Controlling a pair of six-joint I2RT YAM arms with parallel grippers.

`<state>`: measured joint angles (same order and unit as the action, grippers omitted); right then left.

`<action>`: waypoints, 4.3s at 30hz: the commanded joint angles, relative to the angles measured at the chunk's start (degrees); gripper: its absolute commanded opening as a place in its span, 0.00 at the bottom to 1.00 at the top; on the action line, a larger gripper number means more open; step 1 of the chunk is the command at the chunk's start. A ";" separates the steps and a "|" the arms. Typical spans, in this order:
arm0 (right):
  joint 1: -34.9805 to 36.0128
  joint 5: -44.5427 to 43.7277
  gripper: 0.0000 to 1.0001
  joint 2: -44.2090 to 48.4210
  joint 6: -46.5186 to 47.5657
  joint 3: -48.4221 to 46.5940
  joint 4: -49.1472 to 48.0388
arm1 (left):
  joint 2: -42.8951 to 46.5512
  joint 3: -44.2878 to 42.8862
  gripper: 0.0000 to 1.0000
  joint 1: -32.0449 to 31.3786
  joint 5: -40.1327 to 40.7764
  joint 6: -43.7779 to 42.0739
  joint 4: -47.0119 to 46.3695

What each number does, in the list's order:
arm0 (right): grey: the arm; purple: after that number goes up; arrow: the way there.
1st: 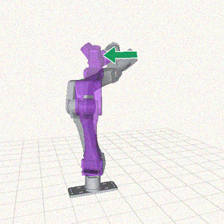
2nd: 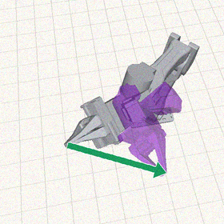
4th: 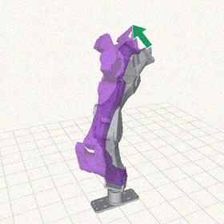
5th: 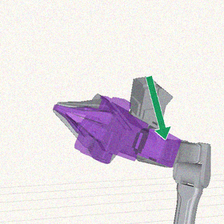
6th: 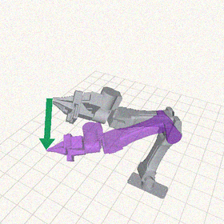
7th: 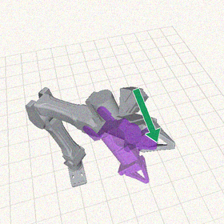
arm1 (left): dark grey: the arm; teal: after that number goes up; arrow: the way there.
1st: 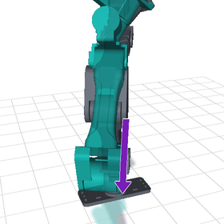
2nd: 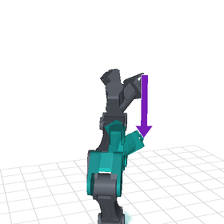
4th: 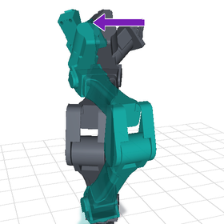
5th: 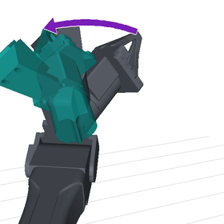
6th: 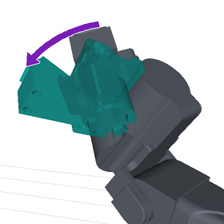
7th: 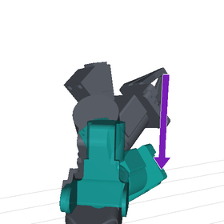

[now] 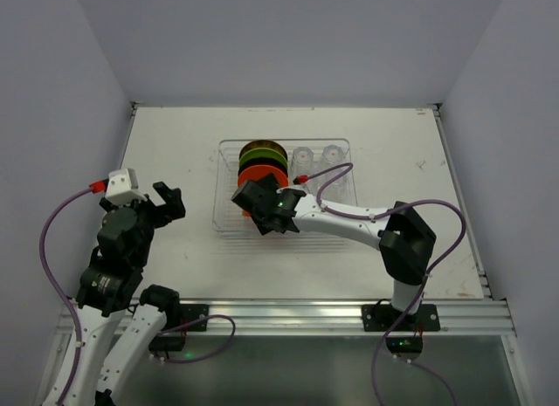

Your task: Unload the mixed dishes from the dish rack

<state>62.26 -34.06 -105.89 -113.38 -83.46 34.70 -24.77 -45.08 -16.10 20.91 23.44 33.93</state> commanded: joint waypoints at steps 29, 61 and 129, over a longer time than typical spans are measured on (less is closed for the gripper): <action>0.23 -11.64 0.86 4.98 -19.16 16.39 -27.40 | 0.60 1.13 1.00 -0.25 -2.45 -0.50 -3.26; 0.23 -13.13 0.73 8.85 -13.79 31.16 -42.26 | 1.66 1.13 1.00 -0.25 -2.45 -0.41 -3.26; 0.23 -11.02 0.26 6.48 11.33 41.09 -79.25 | 3.33 1.22 1.00 -1.66 -2.27 -0.24 -2.91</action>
<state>62.74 -41.01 -99.09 -106.72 -43.59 -39.66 -21.67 -44.14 -17.39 18.59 23.42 33.43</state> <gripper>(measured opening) 0.291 0.997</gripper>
